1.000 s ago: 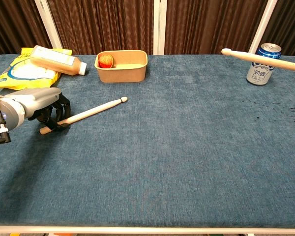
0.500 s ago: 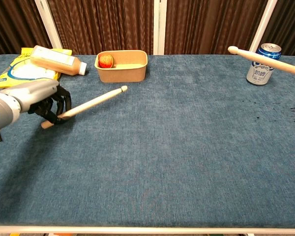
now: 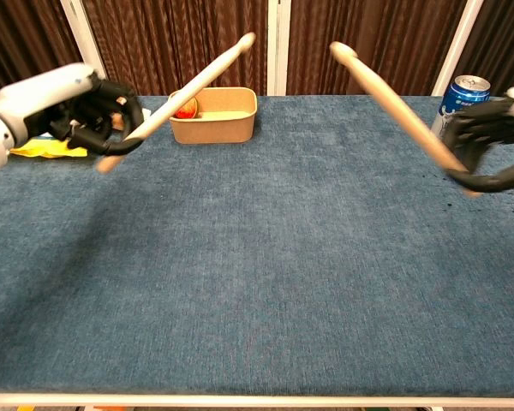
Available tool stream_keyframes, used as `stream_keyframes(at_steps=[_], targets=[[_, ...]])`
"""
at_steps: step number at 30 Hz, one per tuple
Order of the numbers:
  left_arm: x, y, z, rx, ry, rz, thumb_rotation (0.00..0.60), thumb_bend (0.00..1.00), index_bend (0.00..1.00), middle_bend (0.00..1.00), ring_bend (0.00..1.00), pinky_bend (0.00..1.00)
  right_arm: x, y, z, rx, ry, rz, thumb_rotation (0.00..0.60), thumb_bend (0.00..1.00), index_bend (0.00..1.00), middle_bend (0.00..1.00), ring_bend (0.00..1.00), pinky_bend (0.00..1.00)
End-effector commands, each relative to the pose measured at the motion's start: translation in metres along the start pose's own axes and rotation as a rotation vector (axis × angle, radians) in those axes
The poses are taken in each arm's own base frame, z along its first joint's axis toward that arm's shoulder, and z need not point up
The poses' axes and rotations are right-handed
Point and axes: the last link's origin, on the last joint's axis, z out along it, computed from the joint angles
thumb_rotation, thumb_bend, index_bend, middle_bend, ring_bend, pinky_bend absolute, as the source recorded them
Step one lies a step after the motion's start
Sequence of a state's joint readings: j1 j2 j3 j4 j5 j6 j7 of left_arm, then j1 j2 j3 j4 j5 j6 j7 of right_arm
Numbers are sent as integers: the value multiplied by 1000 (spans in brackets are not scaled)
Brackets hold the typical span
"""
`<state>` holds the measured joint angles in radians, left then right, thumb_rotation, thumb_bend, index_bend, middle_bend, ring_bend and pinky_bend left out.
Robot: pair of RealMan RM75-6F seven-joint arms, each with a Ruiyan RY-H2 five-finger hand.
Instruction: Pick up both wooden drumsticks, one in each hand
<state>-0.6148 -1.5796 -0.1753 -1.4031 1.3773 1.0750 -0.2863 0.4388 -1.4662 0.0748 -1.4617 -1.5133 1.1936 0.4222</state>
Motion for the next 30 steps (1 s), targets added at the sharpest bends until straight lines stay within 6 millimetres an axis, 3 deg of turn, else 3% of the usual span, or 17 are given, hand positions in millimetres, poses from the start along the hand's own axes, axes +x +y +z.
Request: stream_keyframes(at_steps=[1, 6, 14, 30], targets=[[-1, 22, 4, -132, -3, -67, 600, 480, 643, 732, 732, 852, -15, -19, 10, 44, -12, 70, 600, 662, 790, 665, 515, 491], [-9, 40, 8, -233, -28, -105, 600, 480, 643, 731, 729, 851, -32, -44, 25, 93, -9, 121, 600, 666, 791, 665, 518, 491], [-15, 53, 15, -310, -22, -107, 600, 480, 643, 730, 727, 846, -49, -71, 40, 141, -6, 160, 600, 666, 797, 665, 522, 491], [-15, 51, 13, -343, -18, -124, 600, 480, 643, 730, 722, 842, -52, -73, 45, 131, 33, 162, 600, 666, 799, 665, 522, 492]])
